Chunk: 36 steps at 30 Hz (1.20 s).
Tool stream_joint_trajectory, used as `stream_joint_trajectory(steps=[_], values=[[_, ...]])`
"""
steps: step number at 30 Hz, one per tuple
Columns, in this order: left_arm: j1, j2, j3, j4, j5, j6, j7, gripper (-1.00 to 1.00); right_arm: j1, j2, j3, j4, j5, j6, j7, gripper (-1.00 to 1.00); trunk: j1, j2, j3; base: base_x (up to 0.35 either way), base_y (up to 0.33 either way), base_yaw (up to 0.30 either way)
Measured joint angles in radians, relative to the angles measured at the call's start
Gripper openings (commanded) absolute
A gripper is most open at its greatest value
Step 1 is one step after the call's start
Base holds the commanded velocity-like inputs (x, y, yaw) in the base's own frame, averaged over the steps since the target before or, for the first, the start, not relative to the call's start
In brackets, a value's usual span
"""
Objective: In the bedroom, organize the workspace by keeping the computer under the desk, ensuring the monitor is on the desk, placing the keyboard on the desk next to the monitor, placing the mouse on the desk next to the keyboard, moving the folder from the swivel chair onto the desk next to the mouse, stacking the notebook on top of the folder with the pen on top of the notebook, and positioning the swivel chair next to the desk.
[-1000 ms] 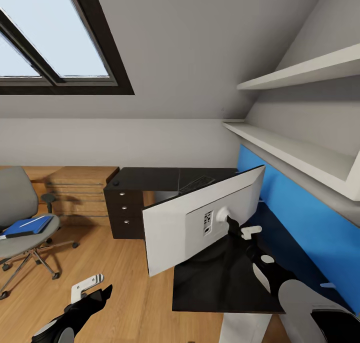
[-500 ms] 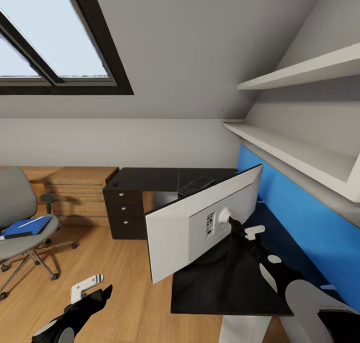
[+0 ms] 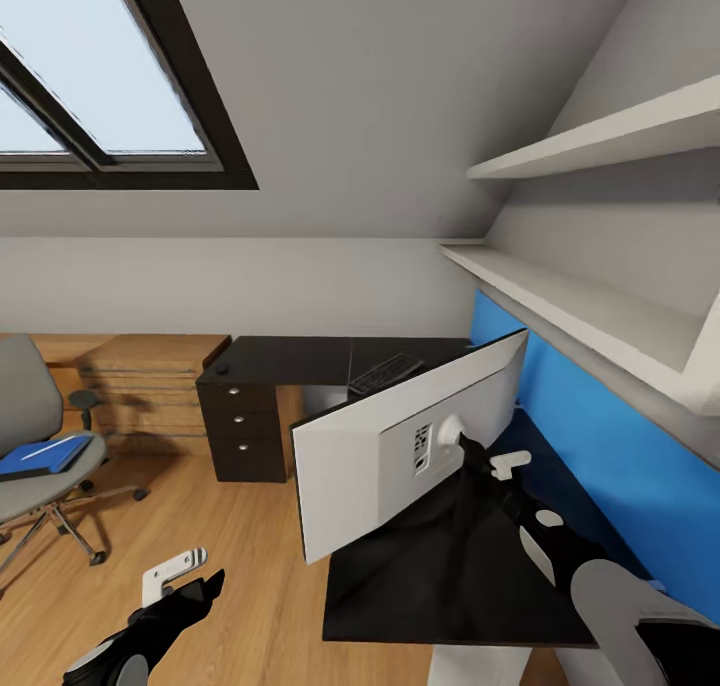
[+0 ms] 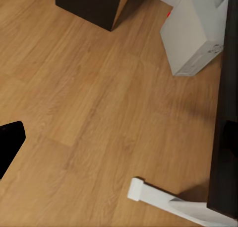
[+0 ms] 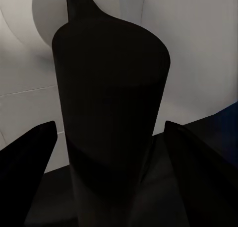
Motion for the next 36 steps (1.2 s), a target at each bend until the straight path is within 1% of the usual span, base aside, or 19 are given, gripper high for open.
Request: stream_joint_trajectory(steps=[10,17,25,36], values=[[0.000,0.000,0.000,0.001,0.000,0.000,0.000,1.00,0.000,0.000,0.000,0.000,0.001,0.000,0.001,-1.00,0.000,0.000,0.000,0.063,-0.121,0.000],[0.000,0.000,0.001,0.001,-0.001,0.000,0.001,1.00,0.000,0.000,0.000,0.000,0.001,0.000,0.000,-1.00,0.000,0.000,0.000,0.008,-0.013,0.000],[0.000,0.000,0.002,0.000,-0.001,0.000,0.001,1.00,0.000,0.001,0.004,-0.001,-0.009,0.003,0.000,-1.00,0.000,0.000,0.000,0.000,0.000,0.000],[0.000,0.000,0.001,0.001,-0.001,0.000,0.000,1.00,0.000,0.000,0.001,-0.003,0.000,0.004,-0.001,-1.00,0.000,0.000,0.000,0.000,0.000,0.000]])
